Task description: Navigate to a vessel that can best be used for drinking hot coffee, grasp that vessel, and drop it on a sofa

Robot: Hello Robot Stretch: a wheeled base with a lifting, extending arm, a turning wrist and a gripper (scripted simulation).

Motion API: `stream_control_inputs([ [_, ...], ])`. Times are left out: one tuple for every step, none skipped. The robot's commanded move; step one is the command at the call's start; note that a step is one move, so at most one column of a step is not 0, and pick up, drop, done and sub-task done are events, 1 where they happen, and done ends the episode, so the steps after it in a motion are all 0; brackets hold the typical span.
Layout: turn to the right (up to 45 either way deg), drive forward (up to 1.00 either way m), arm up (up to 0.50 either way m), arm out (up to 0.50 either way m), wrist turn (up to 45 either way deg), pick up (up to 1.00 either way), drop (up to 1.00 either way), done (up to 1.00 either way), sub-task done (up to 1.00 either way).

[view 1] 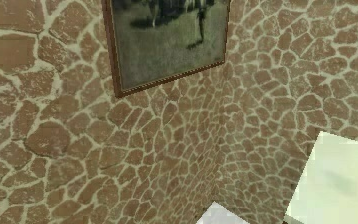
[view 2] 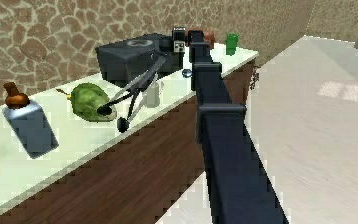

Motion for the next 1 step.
stream_control_inputs([
  [0.0, 0.0, 0.0, 0.0, 45.0, 0.0, 0.0, 0.0, 0.0],
])
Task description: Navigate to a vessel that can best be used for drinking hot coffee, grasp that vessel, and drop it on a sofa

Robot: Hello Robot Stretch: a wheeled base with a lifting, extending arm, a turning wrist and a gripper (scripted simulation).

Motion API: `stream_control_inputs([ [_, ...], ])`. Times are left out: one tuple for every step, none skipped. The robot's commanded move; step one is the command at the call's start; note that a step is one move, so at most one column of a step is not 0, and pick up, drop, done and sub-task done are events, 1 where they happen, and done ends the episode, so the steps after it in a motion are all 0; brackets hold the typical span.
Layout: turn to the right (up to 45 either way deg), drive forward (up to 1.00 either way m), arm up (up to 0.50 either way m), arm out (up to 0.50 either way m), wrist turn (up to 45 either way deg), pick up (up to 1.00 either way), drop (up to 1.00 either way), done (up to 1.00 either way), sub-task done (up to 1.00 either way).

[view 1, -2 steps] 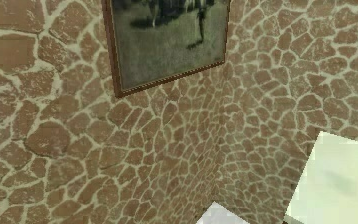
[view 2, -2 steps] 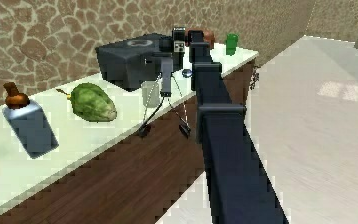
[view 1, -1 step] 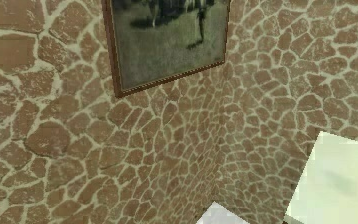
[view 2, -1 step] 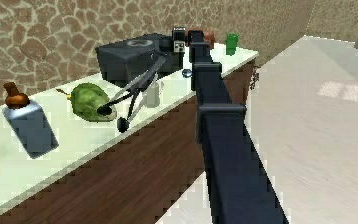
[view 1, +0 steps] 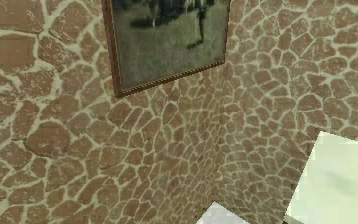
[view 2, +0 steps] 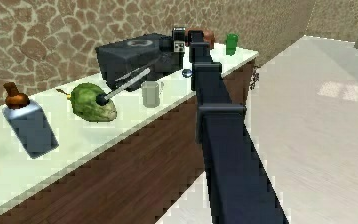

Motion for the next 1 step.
stream_control_inputs([
  [0.0, 0.0, 0.0, 0.0, 45.0, 0.0, 0.0, 0.0, 0.0],
])
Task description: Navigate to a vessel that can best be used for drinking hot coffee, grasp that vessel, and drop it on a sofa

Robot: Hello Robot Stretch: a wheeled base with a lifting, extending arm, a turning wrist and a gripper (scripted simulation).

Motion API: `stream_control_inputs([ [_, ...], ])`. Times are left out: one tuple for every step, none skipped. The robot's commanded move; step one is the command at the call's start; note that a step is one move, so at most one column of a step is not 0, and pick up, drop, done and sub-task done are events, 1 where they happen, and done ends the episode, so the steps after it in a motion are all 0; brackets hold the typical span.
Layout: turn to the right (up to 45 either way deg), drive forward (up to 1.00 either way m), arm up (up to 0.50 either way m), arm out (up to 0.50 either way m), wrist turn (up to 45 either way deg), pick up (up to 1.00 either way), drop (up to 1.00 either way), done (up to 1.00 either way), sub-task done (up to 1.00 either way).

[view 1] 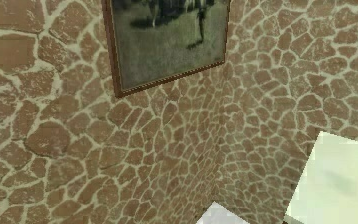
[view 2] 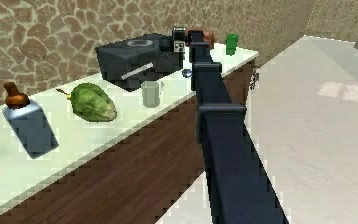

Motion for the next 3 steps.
stream_control_inputs([
  [0.0, 0.0, 0.0, 0.0, 15.0, 0.0, 0.0, 0.0, 0.0],
  [0.0, 0.0, -0.16, 0.0, 0.0, 0.0, 0.0, 0.0, 0.0],
  [0.0, 0.0, 0.0, 0.0, 0.0, 1.0, 0.0, 0.0, 0.0],
])
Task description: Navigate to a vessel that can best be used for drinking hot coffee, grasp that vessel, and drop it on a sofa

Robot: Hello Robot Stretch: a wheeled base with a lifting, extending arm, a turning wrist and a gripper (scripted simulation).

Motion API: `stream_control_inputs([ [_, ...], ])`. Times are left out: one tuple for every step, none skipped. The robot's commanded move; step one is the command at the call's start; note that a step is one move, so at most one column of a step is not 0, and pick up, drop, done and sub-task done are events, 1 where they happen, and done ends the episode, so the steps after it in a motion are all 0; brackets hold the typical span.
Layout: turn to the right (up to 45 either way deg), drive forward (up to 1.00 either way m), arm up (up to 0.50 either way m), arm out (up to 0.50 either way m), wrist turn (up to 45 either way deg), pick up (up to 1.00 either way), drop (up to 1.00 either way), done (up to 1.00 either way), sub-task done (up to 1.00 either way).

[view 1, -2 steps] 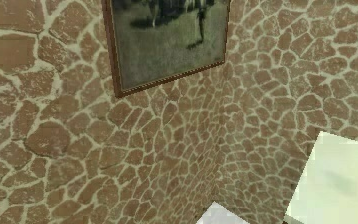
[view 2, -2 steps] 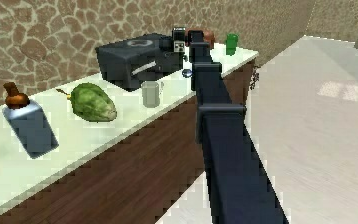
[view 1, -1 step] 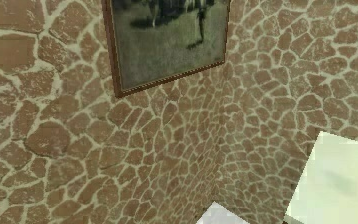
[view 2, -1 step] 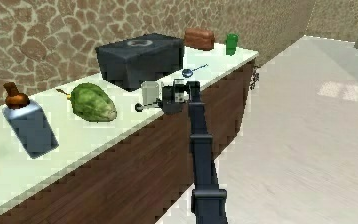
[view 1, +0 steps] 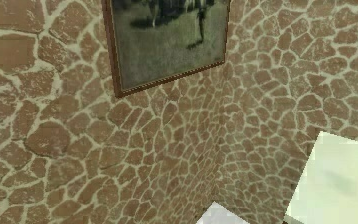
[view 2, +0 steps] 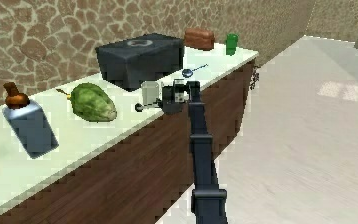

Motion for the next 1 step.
stream_control_inputs([
  [0.0, 0.0, 0.1, 0.0, 0.0, 0.0, 0.0, 0.0, 0.0],
])
